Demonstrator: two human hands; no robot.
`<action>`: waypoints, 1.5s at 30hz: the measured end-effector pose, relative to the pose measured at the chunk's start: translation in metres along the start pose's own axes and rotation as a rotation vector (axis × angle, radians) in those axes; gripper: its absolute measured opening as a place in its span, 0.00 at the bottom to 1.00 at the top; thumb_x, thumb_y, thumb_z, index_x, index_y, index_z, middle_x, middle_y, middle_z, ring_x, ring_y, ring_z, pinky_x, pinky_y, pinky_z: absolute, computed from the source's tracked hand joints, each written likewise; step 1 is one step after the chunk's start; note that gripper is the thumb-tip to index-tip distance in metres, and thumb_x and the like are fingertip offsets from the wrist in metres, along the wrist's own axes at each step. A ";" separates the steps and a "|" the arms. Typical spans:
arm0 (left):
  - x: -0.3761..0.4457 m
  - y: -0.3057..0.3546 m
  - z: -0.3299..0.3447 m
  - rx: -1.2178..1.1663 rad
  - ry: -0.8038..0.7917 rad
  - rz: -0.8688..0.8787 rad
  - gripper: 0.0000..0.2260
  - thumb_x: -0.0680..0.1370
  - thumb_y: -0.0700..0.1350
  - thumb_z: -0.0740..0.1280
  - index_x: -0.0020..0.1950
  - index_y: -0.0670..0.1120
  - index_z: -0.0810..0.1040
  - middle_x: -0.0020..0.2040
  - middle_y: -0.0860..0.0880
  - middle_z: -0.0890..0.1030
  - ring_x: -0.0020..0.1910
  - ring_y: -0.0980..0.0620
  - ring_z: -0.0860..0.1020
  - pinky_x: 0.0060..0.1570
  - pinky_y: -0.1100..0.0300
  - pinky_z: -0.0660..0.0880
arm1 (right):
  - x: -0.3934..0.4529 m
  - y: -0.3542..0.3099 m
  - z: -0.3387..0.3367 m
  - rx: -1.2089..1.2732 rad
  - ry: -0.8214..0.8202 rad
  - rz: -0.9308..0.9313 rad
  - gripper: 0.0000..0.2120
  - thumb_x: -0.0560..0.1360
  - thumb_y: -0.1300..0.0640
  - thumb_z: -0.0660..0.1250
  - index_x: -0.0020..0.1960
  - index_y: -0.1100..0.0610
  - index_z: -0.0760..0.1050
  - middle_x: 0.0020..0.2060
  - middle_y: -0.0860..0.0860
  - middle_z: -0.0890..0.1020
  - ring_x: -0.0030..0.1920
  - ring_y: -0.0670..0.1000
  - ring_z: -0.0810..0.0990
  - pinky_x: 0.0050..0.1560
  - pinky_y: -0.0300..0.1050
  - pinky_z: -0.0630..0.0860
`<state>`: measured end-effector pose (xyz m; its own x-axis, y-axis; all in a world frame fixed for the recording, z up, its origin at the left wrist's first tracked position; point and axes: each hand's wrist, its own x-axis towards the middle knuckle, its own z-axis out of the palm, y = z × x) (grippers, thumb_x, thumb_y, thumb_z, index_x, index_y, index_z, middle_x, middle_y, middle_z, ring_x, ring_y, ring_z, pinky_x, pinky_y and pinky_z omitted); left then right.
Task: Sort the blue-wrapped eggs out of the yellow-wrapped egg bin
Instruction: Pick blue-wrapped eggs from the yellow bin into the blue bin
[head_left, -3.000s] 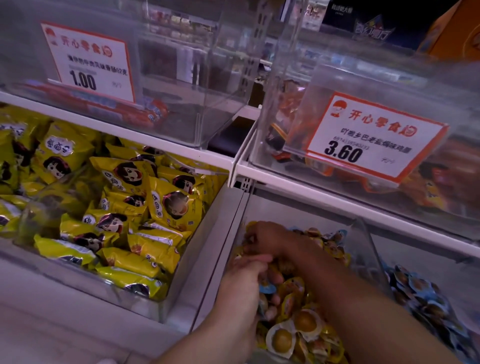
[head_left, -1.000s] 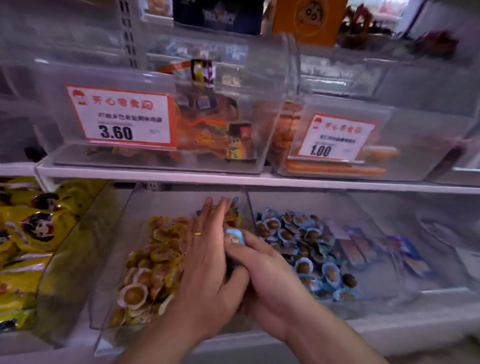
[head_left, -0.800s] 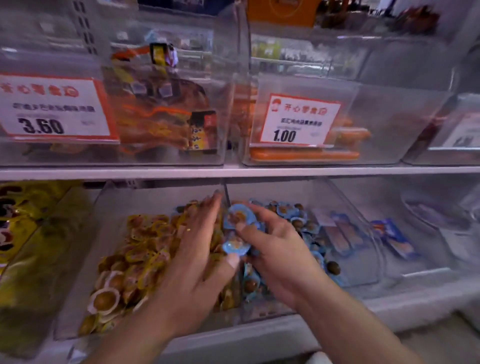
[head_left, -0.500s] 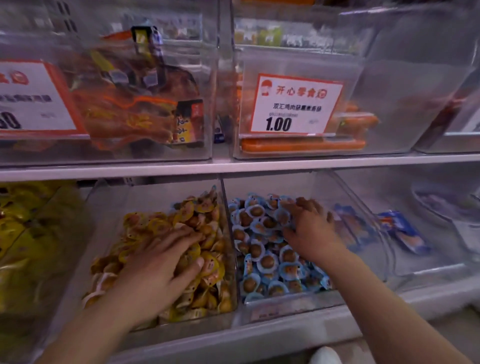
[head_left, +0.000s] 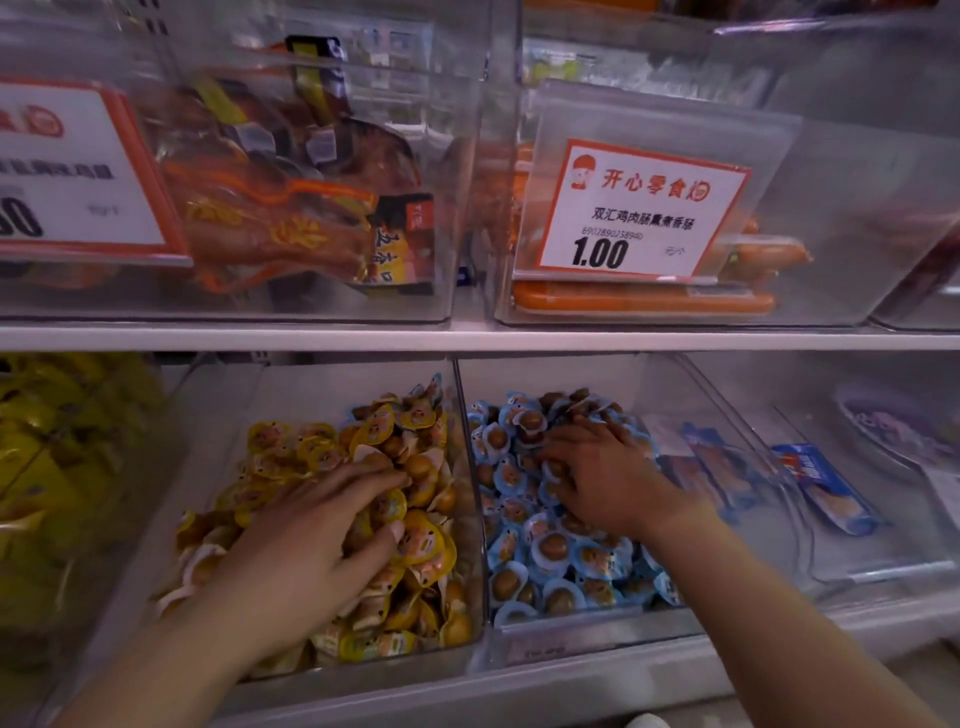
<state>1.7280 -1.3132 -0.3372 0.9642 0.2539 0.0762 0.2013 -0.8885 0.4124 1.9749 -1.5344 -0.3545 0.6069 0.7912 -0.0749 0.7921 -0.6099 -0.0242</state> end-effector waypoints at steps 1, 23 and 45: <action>0.000 0.000 0.001 0.001 0.004 0.001 0.24 0.78 0.66 0.54 0.74 0.66 0.62 0.73 0.70 0.60 0.74 0.64 0.61 0.71 0.58 0.63 | 0.000 -0.001 0.001 -0.004 0.009 0.017 0.22 0.79 0.47 0.61 0.73 0.43 0.70 0.76 0.45 0.65 0.79 0.54 0.55 0.78 0.60 0.50; -0.026 -0.023 -0.029 0.263 0.133 -0.229 0.23 0.73 0.64 0.57 0.67 0.64 0.73 0.60 0.58 0.81 0.57 0.52 0.80 0.57 0.56 0.74 | -0.020 -0.141 -0.091 0.653 0.428 -0.249 0.16 0.75 0.56 0.59 0.55 0.49 0.83 0.44 0.37 0.82 0.44 0.37 0.80 0.43 0.25 0.70; -0.044 -0.039 -0.003 -0.112 0.218 -0.318 0.39 0.73 0.66 0.58 0.79 0.56 0.45 0.81 0.48 0.50 0.79 0.46 0.51 0.77 0.49 0.54 | 0.169 -0.199 -0.030 0.855 -0.287 0.324 0.28 0.69 0.28 0.68 0.43 0.53 0.86 0.42 0.55 0.87 0.44 0.55 0.86 0.47 0.46 0.80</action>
<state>1.6770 -1.2881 -0.3539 0.7953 0.5952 0.1146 0.4520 -0.7084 0.5422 1.9214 -1.2780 -0.3329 0.6592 0.6064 -0.4447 0.2040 -0.7133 -0.6705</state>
